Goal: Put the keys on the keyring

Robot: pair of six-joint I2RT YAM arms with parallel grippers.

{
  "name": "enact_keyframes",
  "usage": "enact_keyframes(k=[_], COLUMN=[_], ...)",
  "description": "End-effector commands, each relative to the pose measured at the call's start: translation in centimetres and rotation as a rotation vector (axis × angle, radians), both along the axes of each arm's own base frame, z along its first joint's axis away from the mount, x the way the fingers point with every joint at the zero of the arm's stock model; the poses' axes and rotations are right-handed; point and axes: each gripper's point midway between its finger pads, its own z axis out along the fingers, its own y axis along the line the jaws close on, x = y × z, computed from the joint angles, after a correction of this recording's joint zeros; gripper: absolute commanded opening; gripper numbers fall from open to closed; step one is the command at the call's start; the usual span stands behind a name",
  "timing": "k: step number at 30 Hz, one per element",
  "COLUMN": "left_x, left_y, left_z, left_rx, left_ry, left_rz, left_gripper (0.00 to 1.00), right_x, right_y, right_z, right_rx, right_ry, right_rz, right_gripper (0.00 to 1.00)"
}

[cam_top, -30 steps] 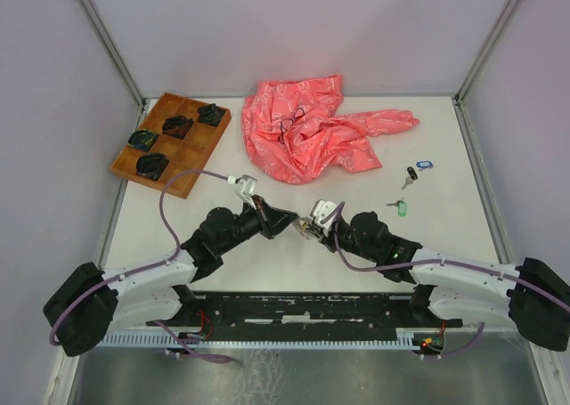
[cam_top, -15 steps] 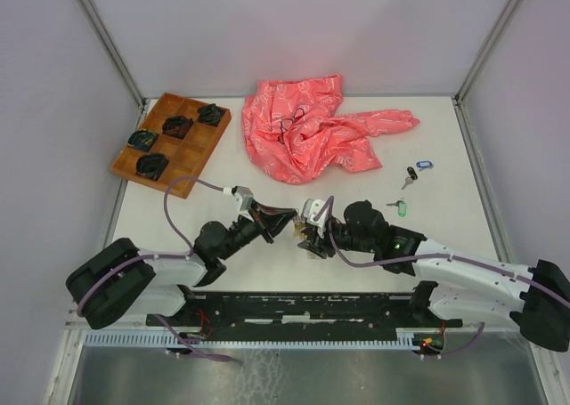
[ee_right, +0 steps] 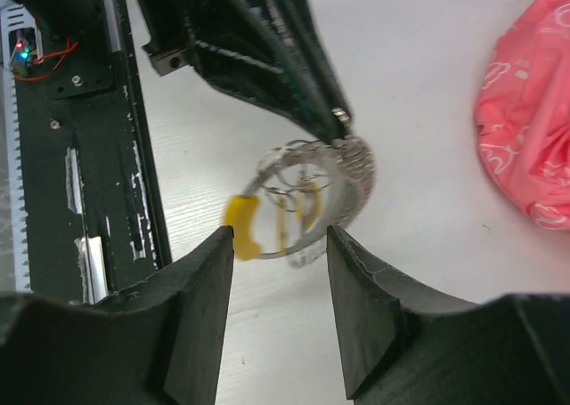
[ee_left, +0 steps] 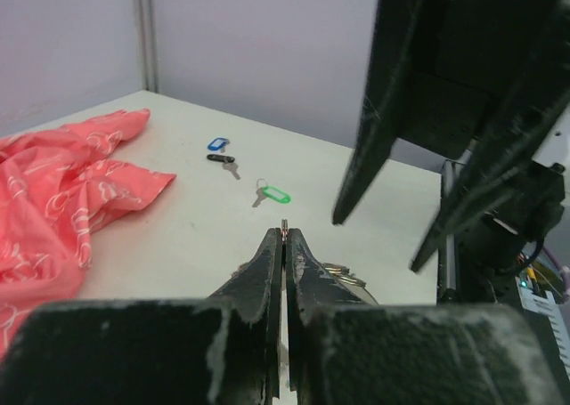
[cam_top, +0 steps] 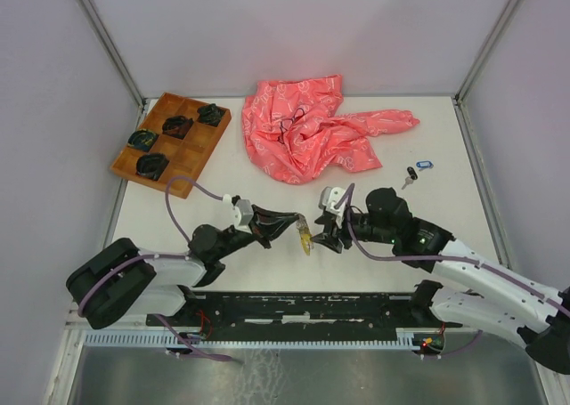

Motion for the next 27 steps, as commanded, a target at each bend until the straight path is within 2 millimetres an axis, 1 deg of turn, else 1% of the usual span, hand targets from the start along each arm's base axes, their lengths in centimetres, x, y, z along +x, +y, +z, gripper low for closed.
enact_keyframes(k=[1,4,7,12,17,27], left_x=[-2.4,-3.2,-4.0,-4.8,-5.1,-5.5], left_y=[0.1,-0.2,-0.5,-0.9,-0.9,-1.2], left_z=[3.6,3.7,3.6,3.8,4.3,4.9], left_rx=[-0.021,-0.003,0.018,0.027,0.022,0.013], left_ry=[-0.283,-0.336,-0.387,-0.434,-0.460,-0.473], left_rz=[-0.079,-0.122,-0.170,-0.221,-0.231,-0.261], left_gripper=[0.03,0.03,0.03,0.03,0.03,0.03], right_x=[1.2,1.2,1.1,0.4,0.0,-0.5], right_y=[-0.5,-0.6,-0.4,0.4,0.9,1.8], right_z=[3.5,4.5,4.8,4.0,3.1,2.9], right_rx=[0.111,0.153,0.186,0.177,0.161,0.177], right_ry=[-0.106,-0.174,-0.225,-0.240,-0.248,-0.248], right_rz=[-0.028,-0.011,0.012,0.102,0.155,0.220], right_gripper=[0.53,0.50,0.49,0.46,0.44,0.38])
